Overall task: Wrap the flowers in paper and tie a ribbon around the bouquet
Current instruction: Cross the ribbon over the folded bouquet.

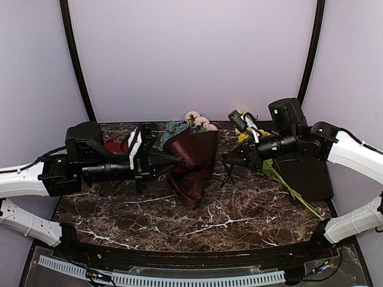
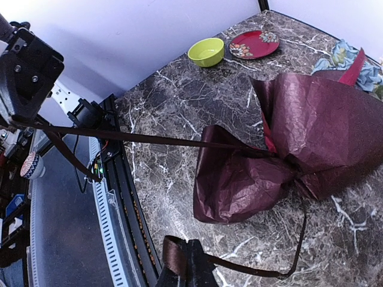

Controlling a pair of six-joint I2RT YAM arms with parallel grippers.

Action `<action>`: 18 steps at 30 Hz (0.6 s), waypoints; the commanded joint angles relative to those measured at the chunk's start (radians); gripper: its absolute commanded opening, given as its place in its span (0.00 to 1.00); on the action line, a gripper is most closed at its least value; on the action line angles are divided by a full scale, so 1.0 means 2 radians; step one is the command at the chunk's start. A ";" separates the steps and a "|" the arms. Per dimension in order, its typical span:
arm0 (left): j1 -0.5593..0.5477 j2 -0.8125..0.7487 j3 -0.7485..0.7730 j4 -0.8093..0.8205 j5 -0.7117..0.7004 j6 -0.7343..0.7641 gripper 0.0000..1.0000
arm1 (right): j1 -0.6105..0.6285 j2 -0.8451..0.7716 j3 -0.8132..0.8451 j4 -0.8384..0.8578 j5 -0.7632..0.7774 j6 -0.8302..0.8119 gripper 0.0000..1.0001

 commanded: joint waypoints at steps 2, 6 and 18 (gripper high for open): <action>-0.037 0.007 0.034 0.012 0.019 0.048 0.00 | 0.004 -0.051 -0.031 -0.029 0.007 0.011 0.00; -0.039 -0.009 0.038 0.027 0.013 0.045 0.00 | 0.002 -0.069 -0.040 -0.056 0.100 0.027 0.11; -0.039 0.024 0.060 0.016 -0.018 0.049 0.00 | 0.009 0.011 -0.004 -0.065 0.148 0.012 0.70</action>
